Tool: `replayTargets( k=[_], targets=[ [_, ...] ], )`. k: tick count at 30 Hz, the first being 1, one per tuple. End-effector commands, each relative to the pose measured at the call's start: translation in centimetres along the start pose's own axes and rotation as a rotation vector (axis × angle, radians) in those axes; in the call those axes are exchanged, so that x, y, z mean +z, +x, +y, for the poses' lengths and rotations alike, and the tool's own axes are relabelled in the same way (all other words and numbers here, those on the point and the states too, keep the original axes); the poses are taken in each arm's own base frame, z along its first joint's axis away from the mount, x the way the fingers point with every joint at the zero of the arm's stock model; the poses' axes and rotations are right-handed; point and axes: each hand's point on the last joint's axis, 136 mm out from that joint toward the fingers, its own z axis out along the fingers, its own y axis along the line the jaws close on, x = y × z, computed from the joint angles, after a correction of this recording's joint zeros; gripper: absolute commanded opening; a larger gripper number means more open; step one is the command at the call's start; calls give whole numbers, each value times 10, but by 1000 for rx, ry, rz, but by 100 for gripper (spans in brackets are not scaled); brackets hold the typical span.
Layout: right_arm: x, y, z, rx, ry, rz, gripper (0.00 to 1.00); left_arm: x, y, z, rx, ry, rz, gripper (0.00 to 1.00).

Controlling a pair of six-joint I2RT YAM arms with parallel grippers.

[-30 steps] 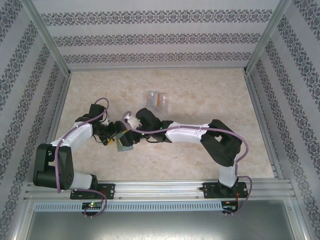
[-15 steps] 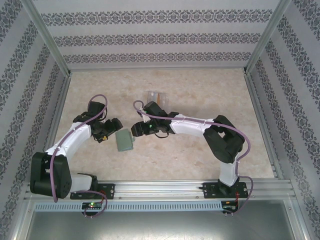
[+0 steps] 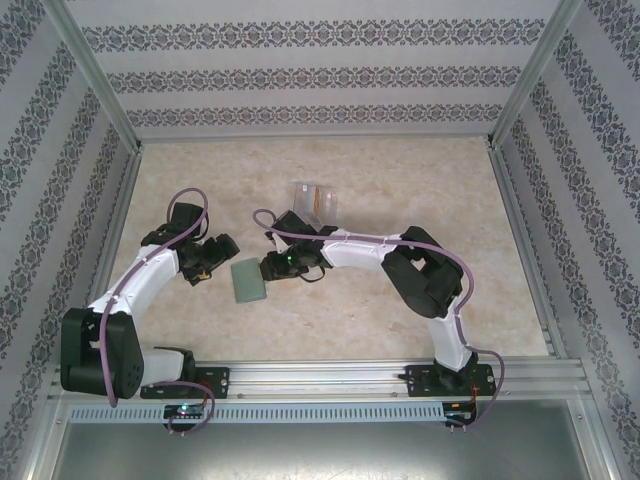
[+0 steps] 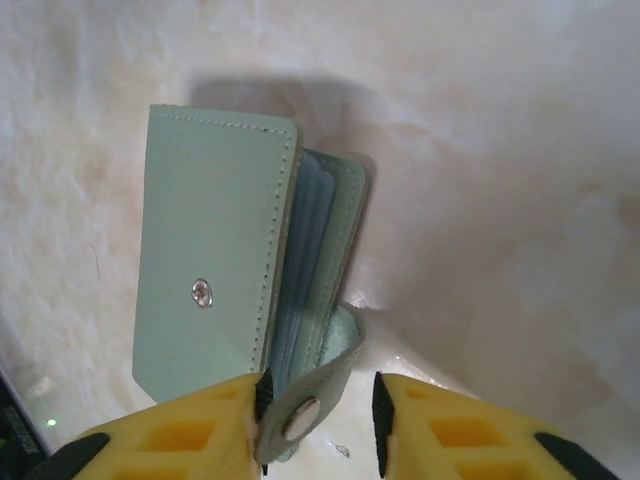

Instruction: Put the credit cards into the card holder

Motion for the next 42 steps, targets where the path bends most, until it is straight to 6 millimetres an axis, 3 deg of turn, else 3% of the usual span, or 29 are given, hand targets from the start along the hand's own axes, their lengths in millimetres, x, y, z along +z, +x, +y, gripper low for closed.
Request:
replayTargets(
  k=[1,10,16,21,26,35,42],
  targets=[
    [-5,-4,-7,-2,44,-16,21,4,6,-4,-22,38,49,89],
    [-49,4,-33,9,99,-88,6,14,16,-41,21,166,139,91],
    [-97,14,-56,45,138,-155,6,24,35,-101,141,278,215,89],
    [-136,18,-67,76,124,-205,5,44,58,-152,225,410,304,100],
    [-152,14,-66,58,101,-217,5,60,73,-183,209,561,391,99],
    [-146,9,-71,55,101,-210,5,58,78,-192,303,585,383,100],
    [-170,0,-71,8,103,-229,5,54,76,-197,354,624,363,100]
  ],
)
